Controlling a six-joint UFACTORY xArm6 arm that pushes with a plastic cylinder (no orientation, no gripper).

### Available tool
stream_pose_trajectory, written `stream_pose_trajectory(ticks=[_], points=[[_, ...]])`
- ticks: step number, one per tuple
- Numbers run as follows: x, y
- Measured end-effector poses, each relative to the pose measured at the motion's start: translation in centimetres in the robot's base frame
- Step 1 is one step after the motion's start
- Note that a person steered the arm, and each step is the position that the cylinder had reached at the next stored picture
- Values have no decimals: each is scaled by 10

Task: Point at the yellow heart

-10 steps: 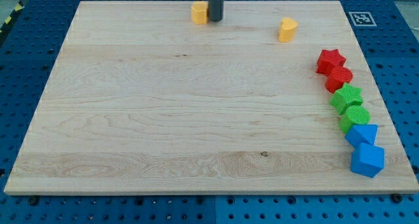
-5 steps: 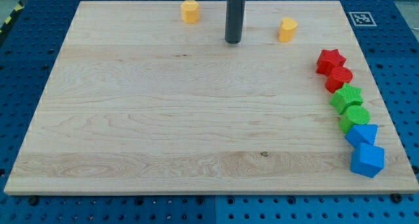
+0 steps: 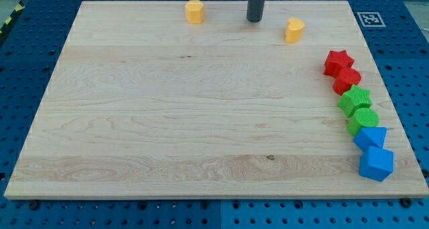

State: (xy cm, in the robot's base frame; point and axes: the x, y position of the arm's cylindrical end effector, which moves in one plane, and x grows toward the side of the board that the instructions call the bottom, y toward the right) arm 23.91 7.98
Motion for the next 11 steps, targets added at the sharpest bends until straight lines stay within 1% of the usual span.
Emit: stream_pose_trajectory(ticks=[1,2,4,5,6,7,8,9,11], points=[[-10,19],[-11,44],[-11,44],[-24,53],[1,111],[55,129],[67,129],[70,127],[76,80]])
